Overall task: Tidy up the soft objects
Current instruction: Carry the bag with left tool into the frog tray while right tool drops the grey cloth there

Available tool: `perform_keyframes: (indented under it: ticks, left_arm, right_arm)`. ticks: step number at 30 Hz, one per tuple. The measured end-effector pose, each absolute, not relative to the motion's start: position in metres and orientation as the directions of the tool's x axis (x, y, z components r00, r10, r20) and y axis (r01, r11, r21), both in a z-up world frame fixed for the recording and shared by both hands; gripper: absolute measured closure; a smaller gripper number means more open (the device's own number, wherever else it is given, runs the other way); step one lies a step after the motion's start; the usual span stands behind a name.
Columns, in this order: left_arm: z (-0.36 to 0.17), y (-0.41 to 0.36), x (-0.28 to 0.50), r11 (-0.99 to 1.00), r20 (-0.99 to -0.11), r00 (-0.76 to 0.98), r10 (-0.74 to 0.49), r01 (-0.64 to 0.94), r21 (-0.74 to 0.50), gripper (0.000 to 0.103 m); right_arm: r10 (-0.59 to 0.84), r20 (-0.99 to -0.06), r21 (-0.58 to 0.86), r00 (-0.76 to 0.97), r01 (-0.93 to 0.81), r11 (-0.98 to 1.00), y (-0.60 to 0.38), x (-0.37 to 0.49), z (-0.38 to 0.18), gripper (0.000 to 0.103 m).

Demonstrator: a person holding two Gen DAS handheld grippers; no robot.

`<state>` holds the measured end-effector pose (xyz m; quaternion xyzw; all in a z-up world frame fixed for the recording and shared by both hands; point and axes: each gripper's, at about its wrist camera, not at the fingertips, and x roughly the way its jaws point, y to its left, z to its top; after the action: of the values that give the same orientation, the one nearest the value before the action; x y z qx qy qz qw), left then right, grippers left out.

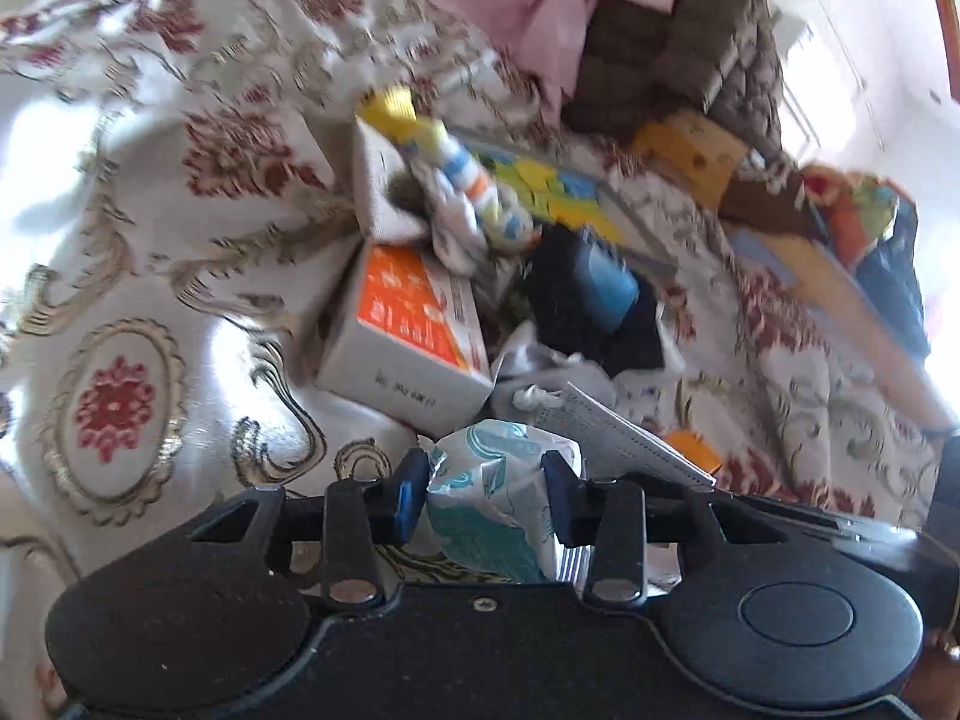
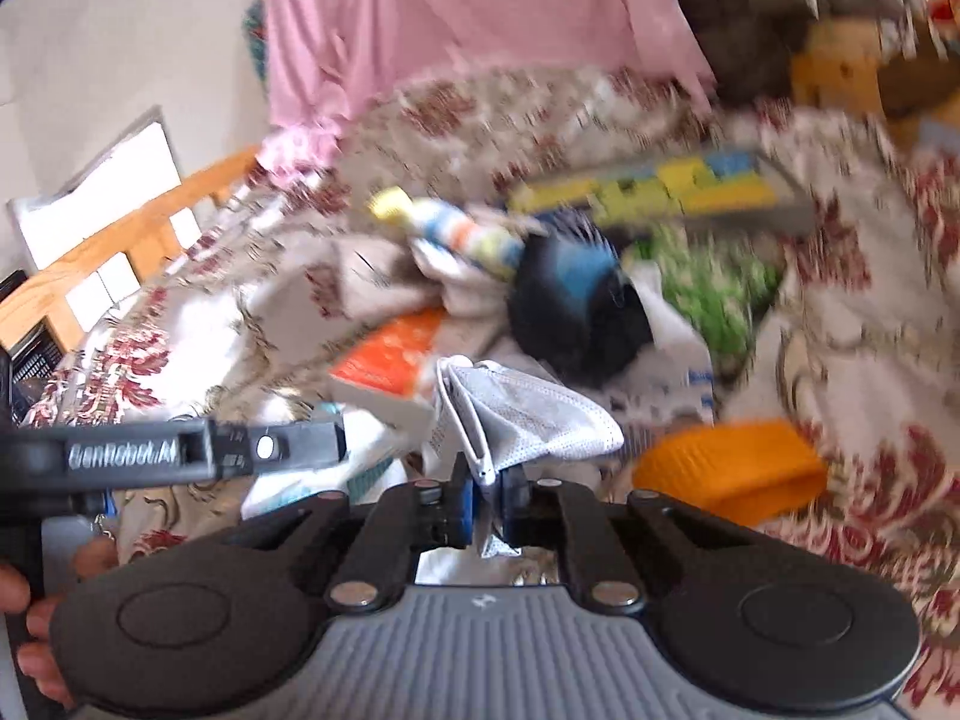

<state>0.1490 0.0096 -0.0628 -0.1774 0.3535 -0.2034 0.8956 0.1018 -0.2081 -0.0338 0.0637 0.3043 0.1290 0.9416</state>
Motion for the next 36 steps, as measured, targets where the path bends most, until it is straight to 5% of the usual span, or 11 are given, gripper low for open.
perform_keyframes:
  ticks: [7, 14, 24, 36]
  left_arm:
    - [-0.022, 0.015, 0.141, 0.868, -0.461, 0.789, -0.406, 0.176, -0.464, 0.06]
    - [0.016, -0.003, 0.194, 0.884, -0.395, 0.845, -0.36, 0.174, -0.434, 0.06]
    - [0.035, -0.061, 0.332, 0.908, -0.397, 0.858, -0.325, 0.167, -0.384, 0.058]
    - [-0.017, -0.119, 0.46, 0.92, -0.555, 0.776, -0.3, 0.082, -0.383, 0.058]
  right_arm:
    - [0.249, -0.382, 0.158, 0.89, -0.203, 0.966, -0.213, 0.087, 0.005, 0.094]
    - [0.186, -0.289, 0.193, 0.939, -0.133, 0.972, -0.254, 0.163, 0.04, 0.094]
    - [0.112, -0.315, 0.291, 0.942, -0.017, 0.957, -0.313, 0.301, 0.006, 0.094]
    - [0.131, -0.443, 0.382, 0.887, 0.055, 0.923, -0.355, 0.365, -0.034, 0.093]
